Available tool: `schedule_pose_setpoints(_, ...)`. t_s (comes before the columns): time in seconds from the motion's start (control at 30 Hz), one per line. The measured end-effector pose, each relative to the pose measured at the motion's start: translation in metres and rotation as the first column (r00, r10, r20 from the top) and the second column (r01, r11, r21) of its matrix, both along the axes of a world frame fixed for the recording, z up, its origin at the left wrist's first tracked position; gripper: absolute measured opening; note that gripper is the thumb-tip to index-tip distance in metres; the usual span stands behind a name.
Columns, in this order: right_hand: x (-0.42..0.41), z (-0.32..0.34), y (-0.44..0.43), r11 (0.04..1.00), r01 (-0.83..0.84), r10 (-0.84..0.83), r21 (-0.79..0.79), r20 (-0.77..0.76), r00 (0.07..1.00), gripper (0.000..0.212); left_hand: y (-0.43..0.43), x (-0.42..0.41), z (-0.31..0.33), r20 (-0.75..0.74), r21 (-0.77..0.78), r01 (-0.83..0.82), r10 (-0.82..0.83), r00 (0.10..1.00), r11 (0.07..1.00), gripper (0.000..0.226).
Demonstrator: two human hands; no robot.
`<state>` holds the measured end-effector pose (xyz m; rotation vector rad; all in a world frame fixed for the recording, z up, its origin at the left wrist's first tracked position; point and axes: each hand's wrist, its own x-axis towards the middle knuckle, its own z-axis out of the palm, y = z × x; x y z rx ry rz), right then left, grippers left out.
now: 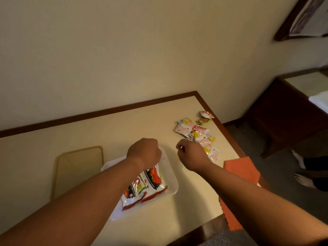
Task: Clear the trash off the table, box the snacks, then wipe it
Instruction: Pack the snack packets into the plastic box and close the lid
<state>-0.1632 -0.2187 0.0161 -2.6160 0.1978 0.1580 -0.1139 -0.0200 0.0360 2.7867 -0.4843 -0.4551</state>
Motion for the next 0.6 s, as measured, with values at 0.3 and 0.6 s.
schedule_pose_setpoints(0.3, 0.021, -0.042, -0.126, 0.94, 0.34, -0.335, 0.02, -0.115, 0.935, 0.024, -0.131, 0.044, -0.033, -0.032, -0.085, -0.035, 0.032, 0.999, 0.996, 0.027)
schedule_pose_setpoints(0.6, 0.069, -0.075, -0.146, 0.919, 0.384, -0.359, 0.094, -0.206, 0.91, 0.069, -0.201, 0.115, -0.095, -0.093, -0.045, -0.359, 0.354, 0.931, 0.932, 0.05)
